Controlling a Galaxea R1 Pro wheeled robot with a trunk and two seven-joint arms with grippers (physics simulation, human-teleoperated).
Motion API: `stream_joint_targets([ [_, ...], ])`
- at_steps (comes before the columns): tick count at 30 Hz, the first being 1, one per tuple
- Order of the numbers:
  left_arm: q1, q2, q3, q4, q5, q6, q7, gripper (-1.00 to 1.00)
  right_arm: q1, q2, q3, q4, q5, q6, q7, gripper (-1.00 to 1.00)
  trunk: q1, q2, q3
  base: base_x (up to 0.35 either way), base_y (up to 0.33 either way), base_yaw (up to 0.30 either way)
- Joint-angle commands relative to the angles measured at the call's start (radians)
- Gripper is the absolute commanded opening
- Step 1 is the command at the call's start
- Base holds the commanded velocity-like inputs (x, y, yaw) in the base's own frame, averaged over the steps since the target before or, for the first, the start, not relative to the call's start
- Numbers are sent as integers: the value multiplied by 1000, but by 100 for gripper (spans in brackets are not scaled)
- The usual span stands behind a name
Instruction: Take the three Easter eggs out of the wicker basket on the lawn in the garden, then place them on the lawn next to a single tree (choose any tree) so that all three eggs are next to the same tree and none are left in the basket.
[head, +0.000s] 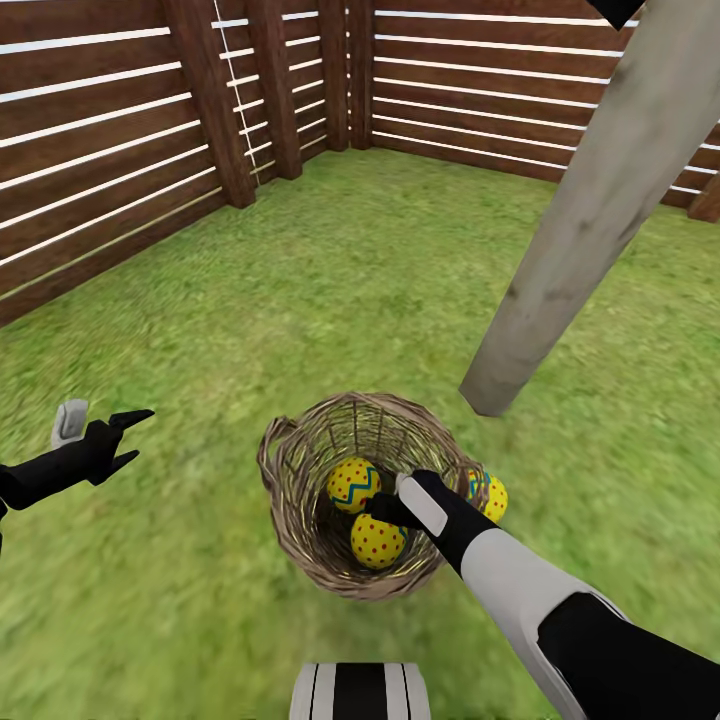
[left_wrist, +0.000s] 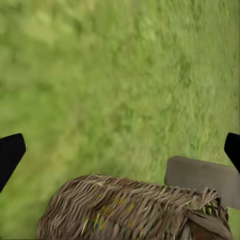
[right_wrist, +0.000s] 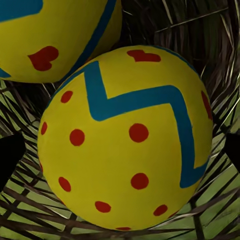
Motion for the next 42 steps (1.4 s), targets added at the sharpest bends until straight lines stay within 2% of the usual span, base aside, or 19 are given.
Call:
stream_joint_targets([
  [1, -1, 0, 1, -1, 12, 4, 10, 100, -1, 0, 7, -2, -11, 2, -8, 100, 0, 0, -1, 0, 0, 0],
  [11, 0, 1, 4, 2, 15, 5, 10, 100, -1, 0, 6, -6, -12, 5, -3, 100, 2, -2, -20, 0, 0, 0],
  [21, 0, 1, 6, 2, 14, 5, 10, 100, -1, 0, 6, -9, -12, 5, 0, 100, 6, -4, -59, 0, 0, 0],
  [22, 0, 1, 6, 2, 15, 5, 10, 100, -1, 0, 6, -9, -12, 5, 0, -100, 6, -4, -59, 0, 0, 0],
  [27, 1, 1, 6, 2, 15, 5, 10, 100, -1, -1, 4, -9, -14, 5, 2, -100, 8, -5, -70, 0, 0, 0],
  [31, 1, 1, 6, 2, 16, 5, 9, 100, -1, -2, 4, -9, -25, 5, 2, -100, 8, -5, -70, 0, 0, 0],
  [42, 2, 1, 6, 2, 16, 5, 9, 100, -1, -4, 6, -9, -31, 5, 1, -100, 5, -3, -47, 0, 0, 0],
])
